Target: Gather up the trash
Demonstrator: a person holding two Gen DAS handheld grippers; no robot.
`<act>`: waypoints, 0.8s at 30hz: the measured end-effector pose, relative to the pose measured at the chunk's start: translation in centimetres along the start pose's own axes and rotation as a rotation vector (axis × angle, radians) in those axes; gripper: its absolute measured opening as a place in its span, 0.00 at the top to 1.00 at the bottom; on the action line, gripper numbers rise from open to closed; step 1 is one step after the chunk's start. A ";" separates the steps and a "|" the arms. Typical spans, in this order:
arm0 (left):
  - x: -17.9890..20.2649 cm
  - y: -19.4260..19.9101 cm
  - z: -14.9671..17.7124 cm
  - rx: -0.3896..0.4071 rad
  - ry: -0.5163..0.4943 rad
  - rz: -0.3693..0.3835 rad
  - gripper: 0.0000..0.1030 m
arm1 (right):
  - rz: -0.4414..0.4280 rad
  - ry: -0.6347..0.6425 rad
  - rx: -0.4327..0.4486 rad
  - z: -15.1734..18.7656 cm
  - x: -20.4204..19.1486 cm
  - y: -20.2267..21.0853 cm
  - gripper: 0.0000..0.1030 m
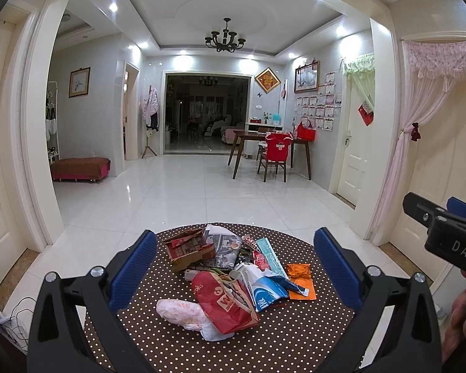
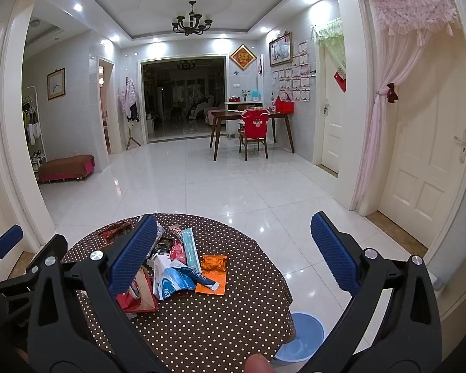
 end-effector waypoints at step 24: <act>-9.1 -8.5 7.0 -0.242 0.030 -0.160 0.04 | -0.245 0.032 -0.296 7.2 -5.2 -13.1 0.06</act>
Point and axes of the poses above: each gripper's, at about its wrist camera, not at the fingertips, and y roughly against the way its jaws point, x to its right, z to its underside, the point moved 1 cm from there along -y, roughly the way its jaws point, and after that the axes turned 15 degrees about y, right-handed, at the moved point
